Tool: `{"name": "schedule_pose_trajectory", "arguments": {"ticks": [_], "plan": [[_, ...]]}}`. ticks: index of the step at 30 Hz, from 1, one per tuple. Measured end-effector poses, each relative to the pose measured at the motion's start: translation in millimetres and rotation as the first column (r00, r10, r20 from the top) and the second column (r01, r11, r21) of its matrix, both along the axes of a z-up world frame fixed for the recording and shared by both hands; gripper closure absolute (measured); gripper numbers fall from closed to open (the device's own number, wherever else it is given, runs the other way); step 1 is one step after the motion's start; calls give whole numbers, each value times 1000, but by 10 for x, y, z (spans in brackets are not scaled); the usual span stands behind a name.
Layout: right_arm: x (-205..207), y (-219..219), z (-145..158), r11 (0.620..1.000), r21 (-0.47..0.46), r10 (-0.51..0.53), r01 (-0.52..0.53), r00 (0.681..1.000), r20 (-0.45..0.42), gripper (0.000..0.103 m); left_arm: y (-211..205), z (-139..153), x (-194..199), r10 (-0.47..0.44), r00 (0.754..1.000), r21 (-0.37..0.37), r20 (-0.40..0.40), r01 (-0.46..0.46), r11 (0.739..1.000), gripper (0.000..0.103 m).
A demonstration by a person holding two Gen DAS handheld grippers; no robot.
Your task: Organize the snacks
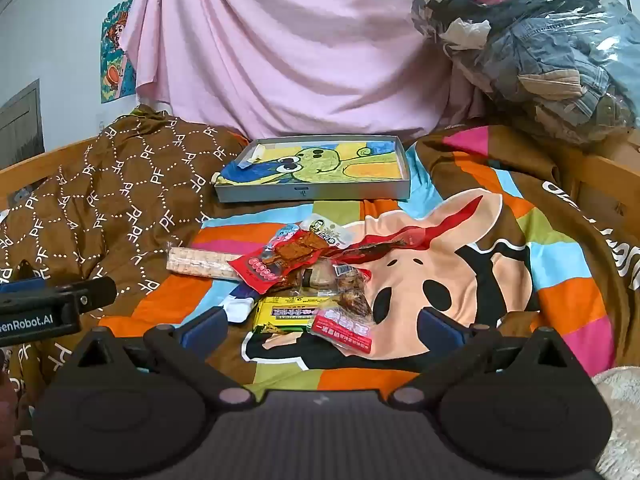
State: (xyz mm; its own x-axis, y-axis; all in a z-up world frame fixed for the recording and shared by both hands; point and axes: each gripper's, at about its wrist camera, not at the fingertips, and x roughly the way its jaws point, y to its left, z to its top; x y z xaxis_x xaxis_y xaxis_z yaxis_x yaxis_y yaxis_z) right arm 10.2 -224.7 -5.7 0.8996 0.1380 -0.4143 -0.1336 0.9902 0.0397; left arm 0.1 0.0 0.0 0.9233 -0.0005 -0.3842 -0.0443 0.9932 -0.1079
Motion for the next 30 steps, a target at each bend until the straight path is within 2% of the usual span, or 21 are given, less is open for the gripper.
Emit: {"name": "schedule_pose_trajectory", "arguments": {"ticks": [30], "plan": [[9, 9, -11, 1000, -5, -1, 1, 1000, -5, 0, -3, -18, -8, -1, 1000, -3, -3, 1, 1000, 1]]}}
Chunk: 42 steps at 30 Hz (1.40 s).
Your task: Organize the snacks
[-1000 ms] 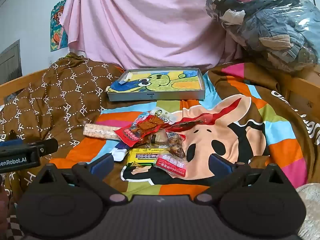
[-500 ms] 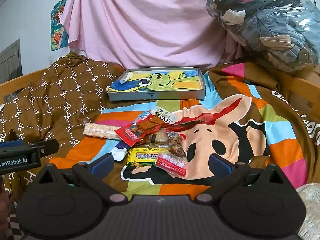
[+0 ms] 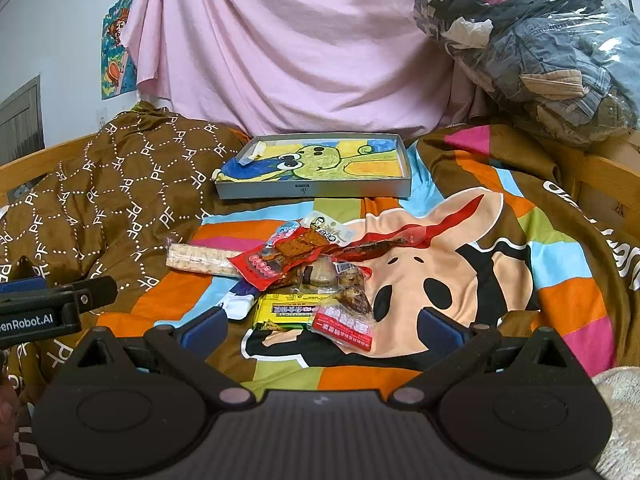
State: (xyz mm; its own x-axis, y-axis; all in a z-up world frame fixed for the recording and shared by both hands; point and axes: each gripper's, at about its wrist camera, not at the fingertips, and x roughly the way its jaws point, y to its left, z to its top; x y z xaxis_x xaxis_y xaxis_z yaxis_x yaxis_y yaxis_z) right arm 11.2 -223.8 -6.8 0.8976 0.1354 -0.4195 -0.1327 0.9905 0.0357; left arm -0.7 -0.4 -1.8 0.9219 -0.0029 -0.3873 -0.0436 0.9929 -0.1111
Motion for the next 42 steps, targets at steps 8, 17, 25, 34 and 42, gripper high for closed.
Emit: {"name": "schedule_pose_trajectory", "arguments": {"ticks": [8, 17, 25, 34, 42], "plan": [[-2, 3, 2, 1000, -2, 0, 0, 1000, 0, 0, 4, 1, 0, -1, 1000, -1, 0, 1, 1000, 1], [-7, 14, 8, 1000, -5, 2, -2, 1000, 1, 0, 3, 1, -1, 0, 1000, -1, 0, 0, 1000, 1], [-9, 20, 4, 1000, -6, 2, -2, 1000, 1, 0, -7, 2, 10, 3, 1000, 0, 4, -3, 1000, 1], [-7, 14, 7, 1000, -6, 3, -3, 1000, 0, 0, -2, 20, -17, 3, 1000, 2, 5, -3, 1000, 1], [8, 27, -6, 1000, -5, 1, -1, 1000, -12, 0, -15, 20, 29, -7, 1000, 21, 13, 6, 1000, 1]]}}
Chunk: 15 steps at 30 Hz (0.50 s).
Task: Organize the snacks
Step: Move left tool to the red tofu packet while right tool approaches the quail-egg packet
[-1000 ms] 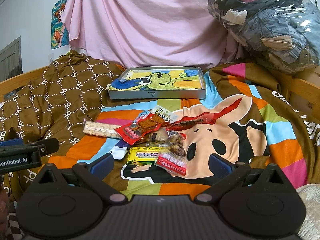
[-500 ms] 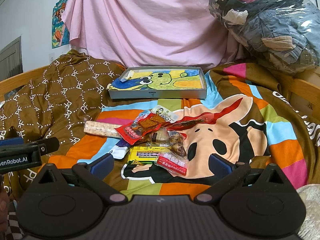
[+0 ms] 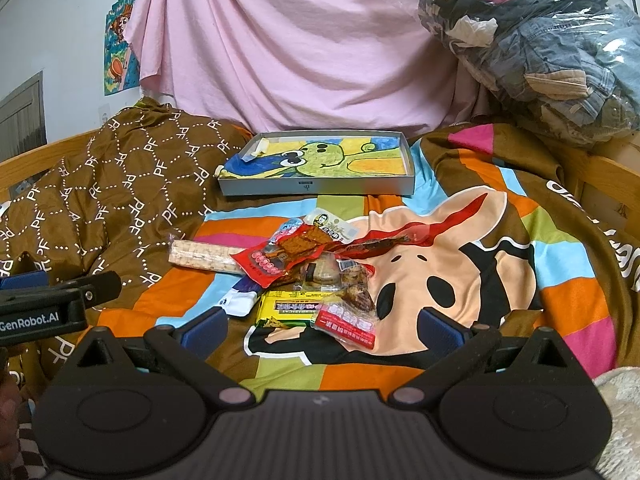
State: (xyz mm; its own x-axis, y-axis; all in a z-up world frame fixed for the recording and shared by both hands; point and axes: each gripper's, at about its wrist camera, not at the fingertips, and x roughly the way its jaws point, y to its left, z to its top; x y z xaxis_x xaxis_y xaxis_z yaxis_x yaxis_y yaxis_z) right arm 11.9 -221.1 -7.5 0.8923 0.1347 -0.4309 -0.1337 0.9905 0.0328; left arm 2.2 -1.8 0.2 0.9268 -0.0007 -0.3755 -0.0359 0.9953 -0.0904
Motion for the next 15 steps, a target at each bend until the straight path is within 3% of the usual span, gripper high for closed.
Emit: {"name": "schedule_pose_trajectory", "arguments": {"ticks": [6, 10, 15], "plan": [[76, -108, 38, 998, 42, -43, 44, 999, -22, 0, 9, -19, 147, -10, 999, -9, -32, 10, 1000, 1], [221, -238, 62, 994, 102, -38, 44, 998, -52, 0, 6, -56, 328, -23, 998, -38, -64, 21, 999, 1], [501, -325, 58, 987, 161, 2, 15, 995, -102, 0, -71, -53, 586, -63, 995, -18, -77, 62, 998, 1]]}}
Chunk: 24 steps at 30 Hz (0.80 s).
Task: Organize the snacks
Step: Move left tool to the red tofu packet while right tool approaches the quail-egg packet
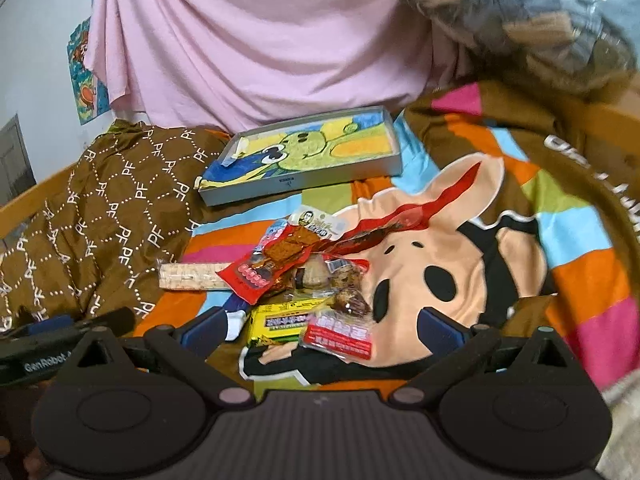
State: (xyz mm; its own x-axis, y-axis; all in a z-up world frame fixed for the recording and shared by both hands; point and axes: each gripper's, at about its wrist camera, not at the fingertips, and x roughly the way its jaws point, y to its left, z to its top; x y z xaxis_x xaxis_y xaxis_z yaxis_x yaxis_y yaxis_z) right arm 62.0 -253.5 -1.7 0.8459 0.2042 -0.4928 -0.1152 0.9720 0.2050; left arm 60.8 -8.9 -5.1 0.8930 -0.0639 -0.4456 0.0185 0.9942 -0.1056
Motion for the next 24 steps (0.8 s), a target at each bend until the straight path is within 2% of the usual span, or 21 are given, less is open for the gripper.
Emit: {"name": "schedule_pose_trajectory", "arguments": {"ticks": [4, 12, 18, 24], "plan": [[233, -2, 3, 999, -32, 42, -42, 999, -10, 0, -48, 16, 233, -27, 1000, 21, -6, 27, 999, 1], [689, 34, -22, 983, -162, 84, -90, 996, -43, 0, -128, 40, 761, -82, 996, 33, -24, 83, 996, 1], [917, 80, -86, 946, -292, 127, -139, 990, -59, 0, -229, 22, 1142, -153, 988, 53, -34, 154, 987, 1], [1068, 137, -157, 913, -352, 190, -206, 978, -80, 0, -395, -26, 1435, -243, 969, 132, -54, 248, 960, 1]]}}
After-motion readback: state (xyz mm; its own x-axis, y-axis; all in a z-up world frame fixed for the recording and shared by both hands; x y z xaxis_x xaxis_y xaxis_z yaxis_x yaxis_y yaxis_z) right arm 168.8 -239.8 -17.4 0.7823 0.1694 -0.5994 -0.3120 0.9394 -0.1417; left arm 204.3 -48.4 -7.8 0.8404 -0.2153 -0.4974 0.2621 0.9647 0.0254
